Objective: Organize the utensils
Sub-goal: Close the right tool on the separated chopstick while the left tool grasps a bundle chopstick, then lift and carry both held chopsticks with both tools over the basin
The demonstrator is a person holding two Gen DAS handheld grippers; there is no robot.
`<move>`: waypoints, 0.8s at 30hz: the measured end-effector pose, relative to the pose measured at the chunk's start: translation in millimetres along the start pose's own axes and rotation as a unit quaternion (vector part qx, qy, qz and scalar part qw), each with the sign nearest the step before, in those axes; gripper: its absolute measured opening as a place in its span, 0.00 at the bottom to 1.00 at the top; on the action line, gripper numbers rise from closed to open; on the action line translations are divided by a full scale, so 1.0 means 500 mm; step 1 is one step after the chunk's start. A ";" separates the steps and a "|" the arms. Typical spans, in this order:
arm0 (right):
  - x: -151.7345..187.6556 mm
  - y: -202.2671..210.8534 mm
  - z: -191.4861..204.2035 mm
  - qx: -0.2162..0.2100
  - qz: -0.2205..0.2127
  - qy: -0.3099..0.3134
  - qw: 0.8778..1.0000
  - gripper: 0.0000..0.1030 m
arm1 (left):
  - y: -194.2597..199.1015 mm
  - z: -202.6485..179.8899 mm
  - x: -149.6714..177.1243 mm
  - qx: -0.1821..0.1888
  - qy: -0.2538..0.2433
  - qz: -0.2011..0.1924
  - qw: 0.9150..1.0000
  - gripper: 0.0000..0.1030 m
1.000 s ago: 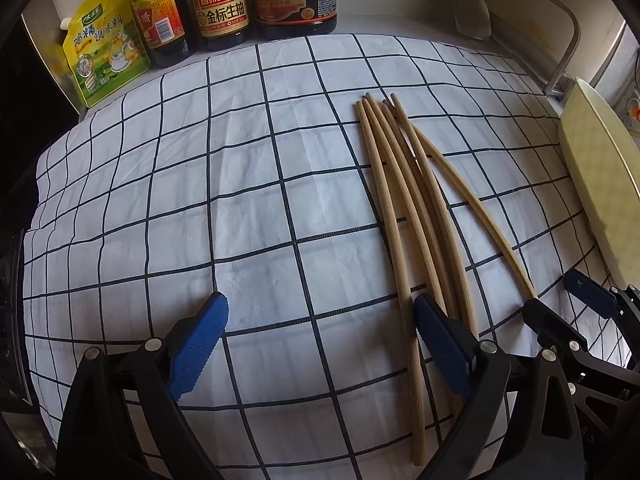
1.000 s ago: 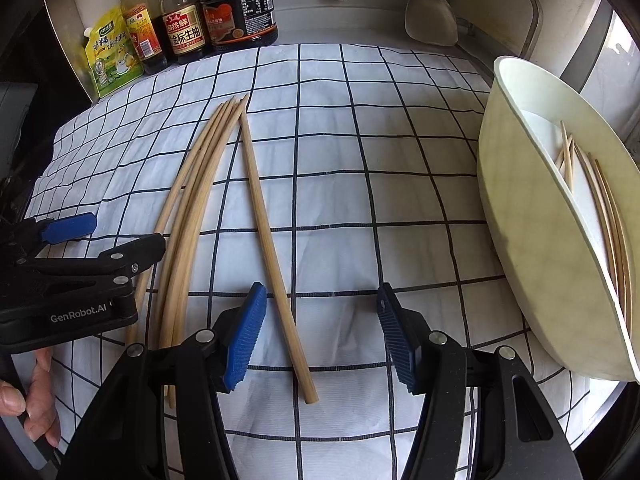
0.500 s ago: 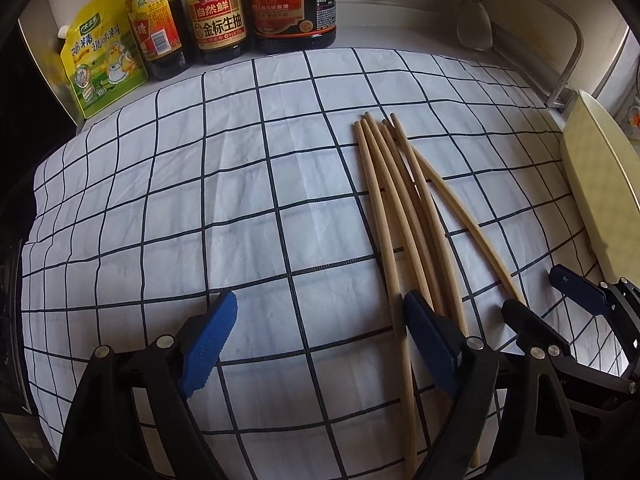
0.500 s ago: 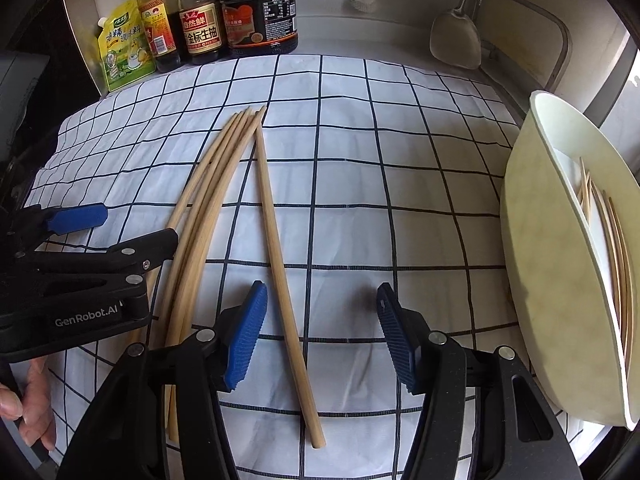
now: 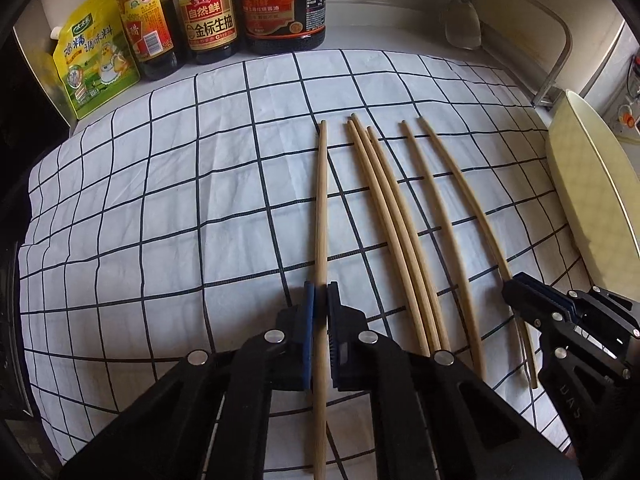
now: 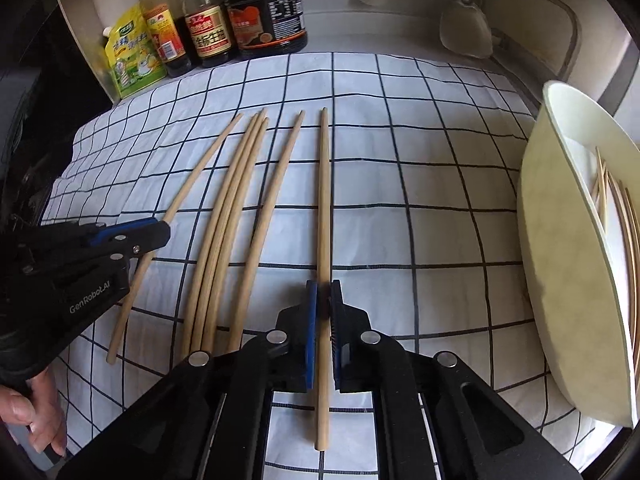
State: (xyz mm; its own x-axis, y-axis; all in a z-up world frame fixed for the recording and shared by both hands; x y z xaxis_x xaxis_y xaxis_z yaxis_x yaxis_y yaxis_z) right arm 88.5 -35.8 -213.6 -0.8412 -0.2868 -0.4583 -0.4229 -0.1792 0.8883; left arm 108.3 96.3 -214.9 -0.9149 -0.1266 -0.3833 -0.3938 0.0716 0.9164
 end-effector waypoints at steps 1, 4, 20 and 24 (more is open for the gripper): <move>0.003 0.006 -0.005 -0.003 -0.002 -0.014 1.000 0.06 | 0.003 0.005 0.001 0.000 0.003 0.002 1.000 0.07; 0.010 0.031 -0.012 -0.005 -0.012 -0.033 0.999 0.06 | 0.017 0.018 0.005 0.000 0.008 0.002 1.000 0.07; 0.015 0.197 -0.008 -0.041 -0.056 -0.056 0.996 0.06 | 0.172 -0.068 -0.013 0.058 -0.035 -0.035 0.997 0.07; 0.014 0.245 -0.055 -0.021 -0.076 -0.074 0.994 0.06 | 0.205 -0.136 -0.032 0.084 -0.065 -0.045 0.993 0.07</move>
Point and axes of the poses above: each gripper's, at about its wrist camera, not at the fingertips, and y roughly against the way its jaws point, z to its left, x to its underside, the point moved 9 cm from there along -y, roughly the way its jaws point, and after that the axes turned 13 degrees about y, right-handed, at the moved point
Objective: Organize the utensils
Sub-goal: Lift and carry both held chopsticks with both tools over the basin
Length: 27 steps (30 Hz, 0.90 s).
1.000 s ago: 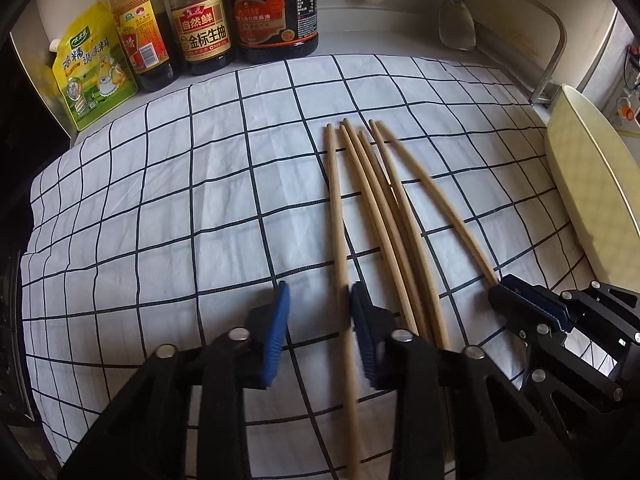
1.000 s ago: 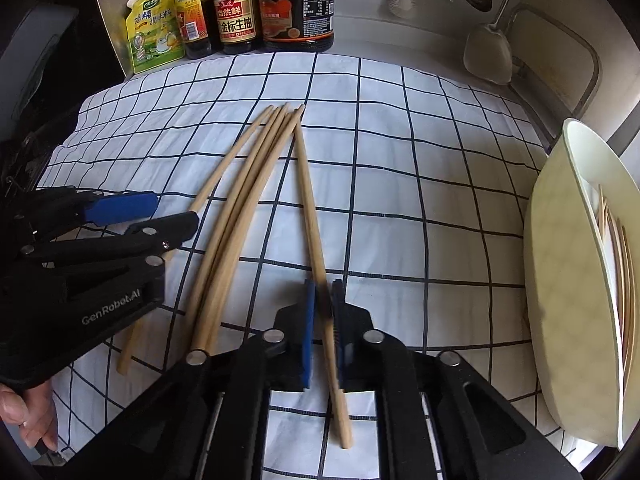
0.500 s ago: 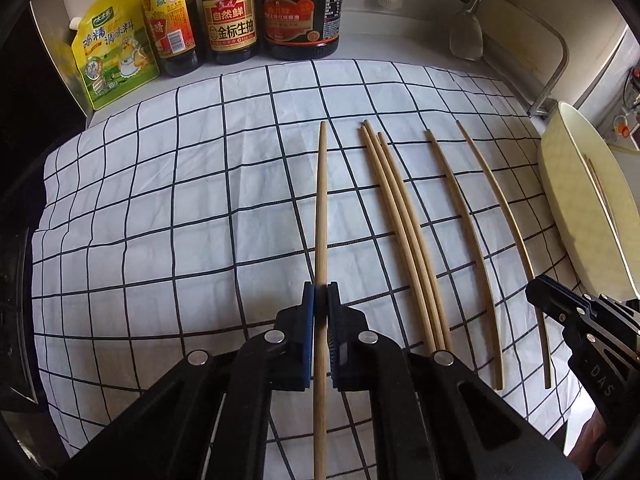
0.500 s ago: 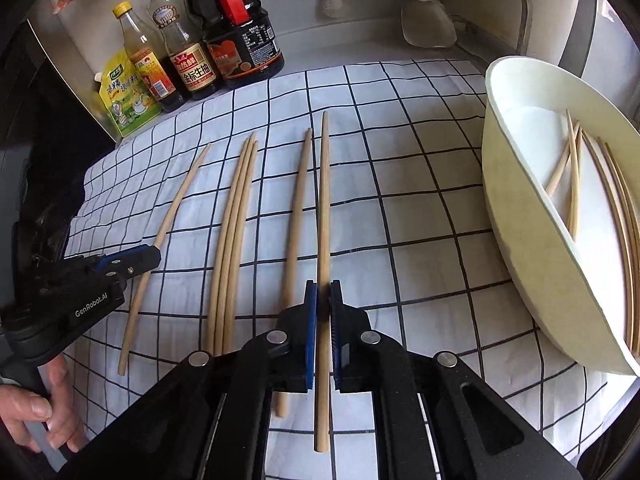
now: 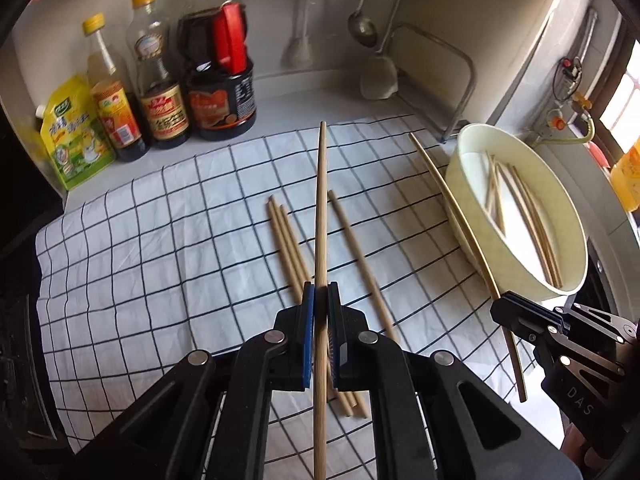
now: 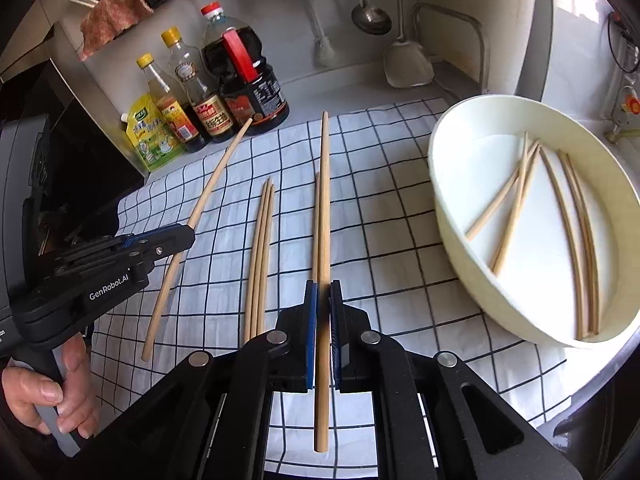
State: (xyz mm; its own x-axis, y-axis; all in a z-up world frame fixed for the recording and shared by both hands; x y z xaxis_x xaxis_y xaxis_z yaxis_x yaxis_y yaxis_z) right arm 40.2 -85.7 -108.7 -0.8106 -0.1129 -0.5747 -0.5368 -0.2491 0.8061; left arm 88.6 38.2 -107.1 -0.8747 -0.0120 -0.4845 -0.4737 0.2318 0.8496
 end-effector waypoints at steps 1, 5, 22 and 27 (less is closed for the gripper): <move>-0.003 0.012 -0.016 0.006 -0.005 -0.006 1.000 0.06 | 0.001 -0.019 -0.007 0.007 -0.008 -0.001 1.000 0.07; -0.007 0.058 -0.091 0.036 -0.023 -0.032 0.999 0.06 | 0.006 -0.109 -0.029 0.037 -0.044 -0.007 0.998 0.07; 0.012 0.122 -0.371 0.108 -0.054 -0.136 0.983 0.06 | -0.029 -0.446 -0.059 0.129 -0.185 0.009 0.974 0.07; 0.016 0.095 -0.421 0.108 -0.043 -0.156 0.981 0.06 | -0.068 -0.496 -0.068 0.126 -0.206 0.023 0.970 0.07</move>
Point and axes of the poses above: each gripper's, at about its wrist camera, not at the fingertips, and y roughly against the way its jaws point, z to its left, x to its underside, the point moved 9 cm from there along -y, roughly the way its jaws point, and after that the axes turned 13 degrees about y, right-handed, at the moved point
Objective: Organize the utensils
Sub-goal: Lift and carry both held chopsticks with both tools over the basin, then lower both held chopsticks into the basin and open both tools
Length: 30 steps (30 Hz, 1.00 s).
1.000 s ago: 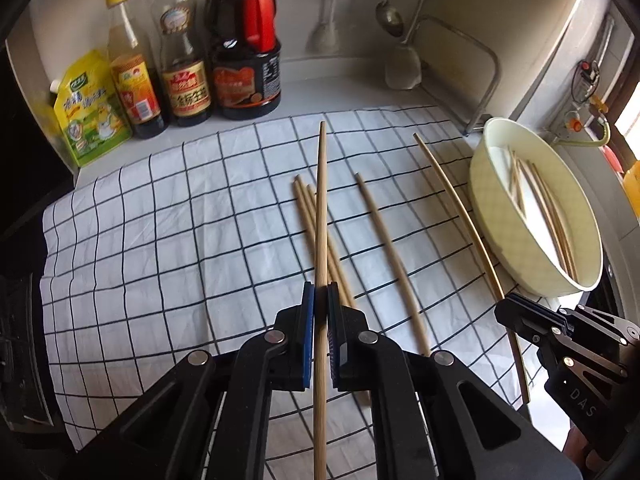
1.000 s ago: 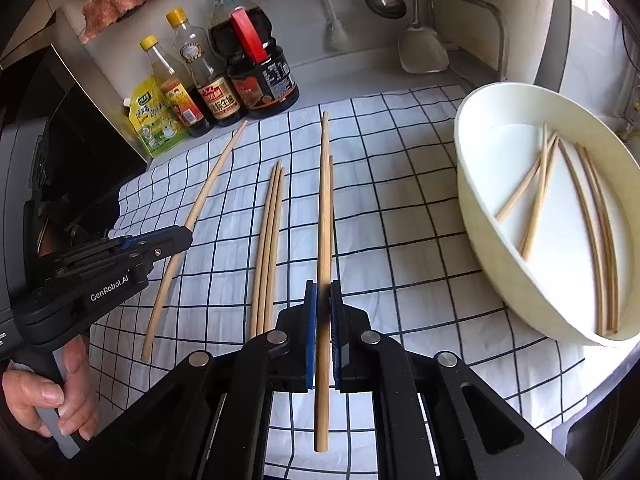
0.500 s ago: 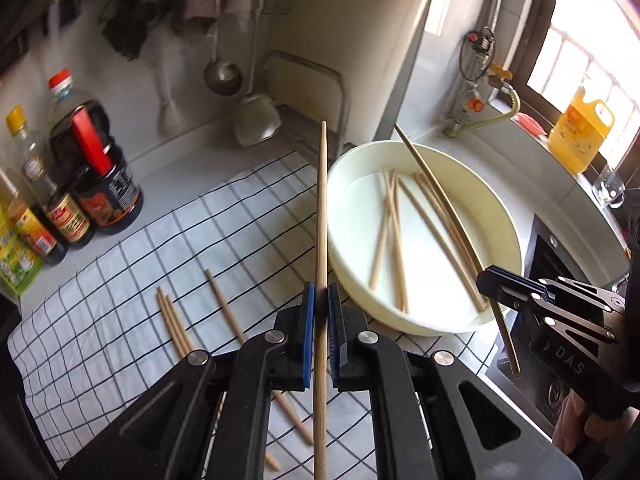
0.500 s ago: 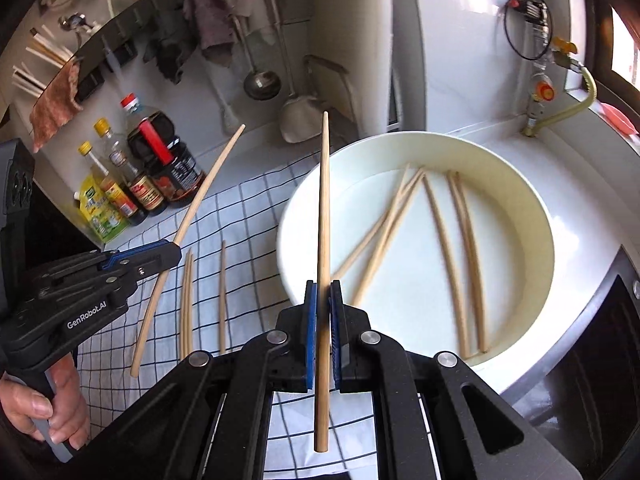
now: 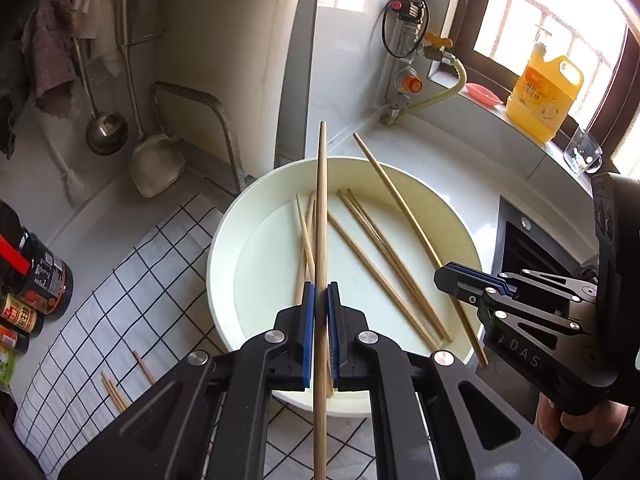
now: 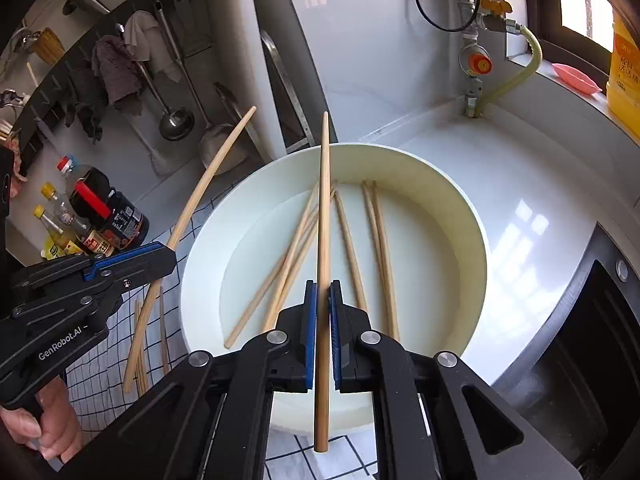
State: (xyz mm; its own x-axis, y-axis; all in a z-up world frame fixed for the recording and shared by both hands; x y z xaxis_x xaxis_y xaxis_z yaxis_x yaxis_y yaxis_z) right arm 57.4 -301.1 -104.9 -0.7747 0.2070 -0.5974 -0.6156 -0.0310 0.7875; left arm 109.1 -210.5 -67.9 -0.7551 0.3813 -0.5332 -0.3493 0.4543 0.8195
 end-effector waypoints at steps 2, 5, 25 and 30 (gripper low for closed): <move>0.003 -0.020 -0.010 -0.001 0.012 -0.005 1.000 0.06 | -0.023 -0.006 -0.006 0.002 -0.001 0.010 1.000 0.07; 0.008 -0.050 -0.017 -0.002 0.028 -0.007 1.000 0.06 | -0.058 -0.015 -0.007 0.002 -0.003 0.025 1.000 0.07; 0.037 -0.133 -0.052 0.000 0.078 -0.024 0.997 0.06 | -0.218 0.001 0.019 -0.032 -0.009 0.109 0.993 0.07; 0.034 -0.133 -0.054 0.000 0.075 -0.023 0.997 0.06 | -0.222 0.009 0.017 -0.039 0.000 0.113 0.993 0.07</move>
Point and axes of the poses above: each gripper's, at about its wrist camera, not at the fingertips, and y roughly against the way its jaws point, z to its left, x to its underside, the point moved 9 cm from there along -y, roughly the way its jaws point, and after that the axes turned 13 degrees about y, right-handed, at the moved point
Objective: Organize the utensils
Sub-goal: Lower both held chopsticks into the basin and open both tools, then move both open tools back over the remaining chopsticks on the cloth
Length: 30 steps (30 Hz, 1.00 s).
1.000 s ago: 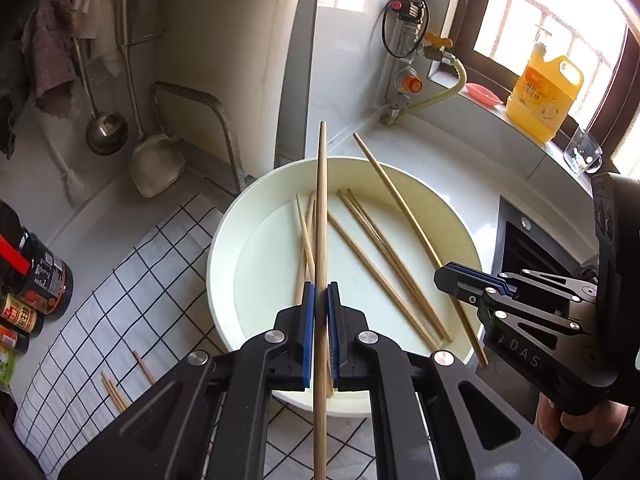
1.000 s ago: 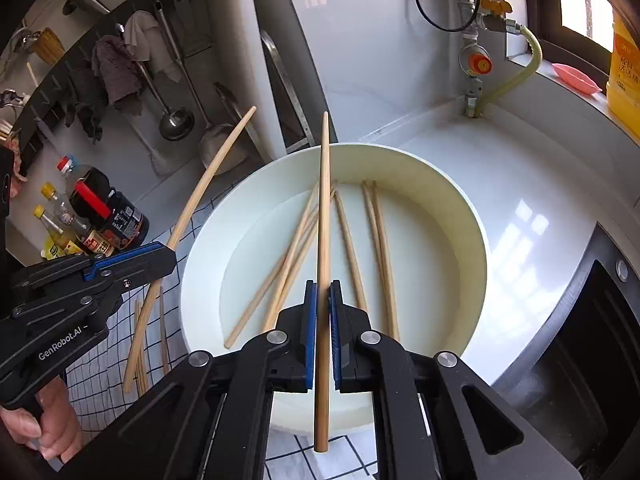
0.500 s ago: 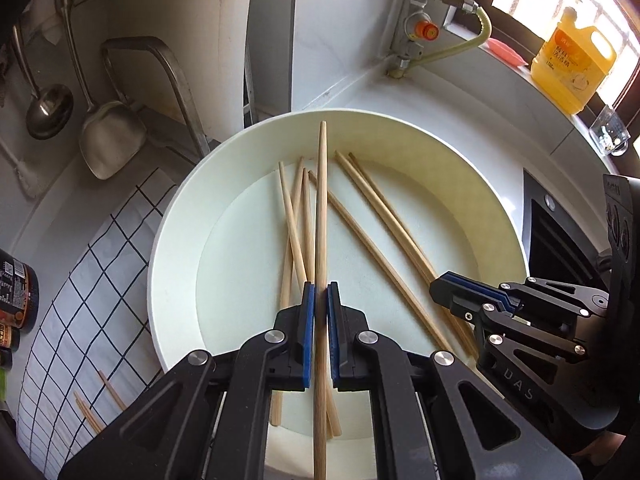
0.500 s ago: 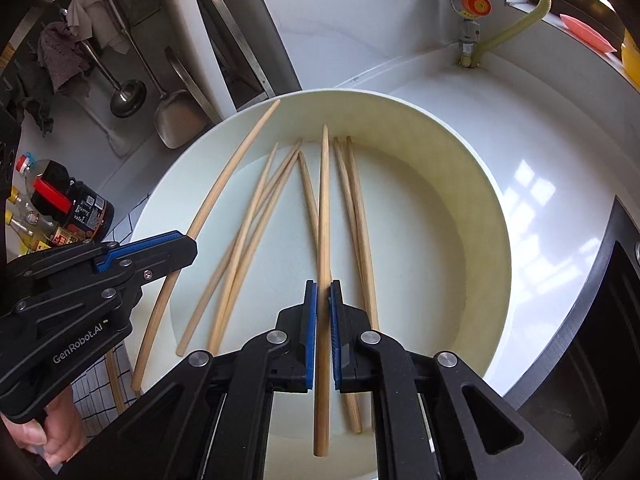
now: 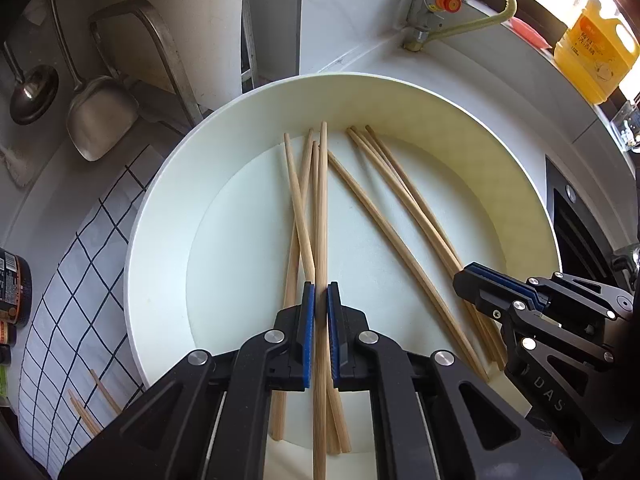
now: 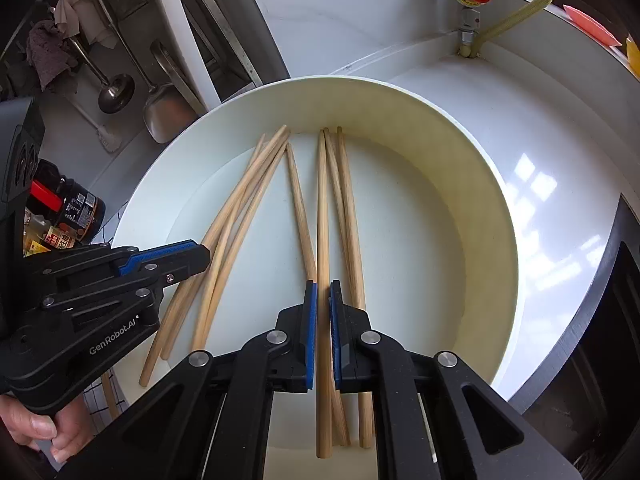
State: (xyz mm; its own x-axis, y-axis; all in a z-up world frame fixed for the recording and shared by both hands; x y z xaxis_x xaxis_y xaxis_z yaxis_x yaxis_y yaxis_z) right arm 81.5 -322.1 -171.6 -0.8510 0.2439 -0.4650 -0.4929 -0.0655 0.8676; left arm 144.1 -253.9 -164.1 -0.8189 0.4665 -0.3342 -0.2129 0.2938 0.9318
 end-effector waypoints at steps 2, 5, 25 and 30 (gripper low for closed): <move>-0.003 0.002 -0.001 0.000 -0.003 -0.001 1.000 0.06 | 0.002 0.003 -0.002 -0.005 0.003 -0.001 1.000 0.07; -0.007 0.012 0.000 0.001 -0.012 0.004 1.000 0.11 | 0.014 0.012 -0.008 -0.007 0.014 -0.008 1.000 0.21; -0.002 0.055 0.050 -0.018 -0.036 0.024 0.999 0.20 | 0.143 0.093 0.016 -0.028 0.064 -0.075 0.995 0.58; 0.014 0.079 0.080 -0.027 -0.045 0.038 0.998 0.20 | 0.181 0.114 0.044 -0.039 0.075 -0.090 0.992 0.62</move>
State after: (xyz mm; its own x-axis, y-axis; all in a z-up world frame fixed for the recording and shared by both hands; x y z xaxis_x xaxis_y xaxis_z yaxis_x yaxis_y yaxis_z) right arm 63.5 -284.3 -133.5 -0.8132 0.1766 -0.5546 -0.5753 -0.0996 0.8119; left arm 137.3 -169.4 -95.2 -0.8324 0.2812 -0.4776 -0.3994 0.2930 0.8687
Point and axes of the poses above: each gripper's, at about its wrist camera, not at the fingertips, and y roughly against the way its jaws point, z to its left, x to its underside, the point moved 9 cm from there along -y, roughly the way its jaws point, and after that the axes turned 13 degrees about y, right-handed, at the moved point
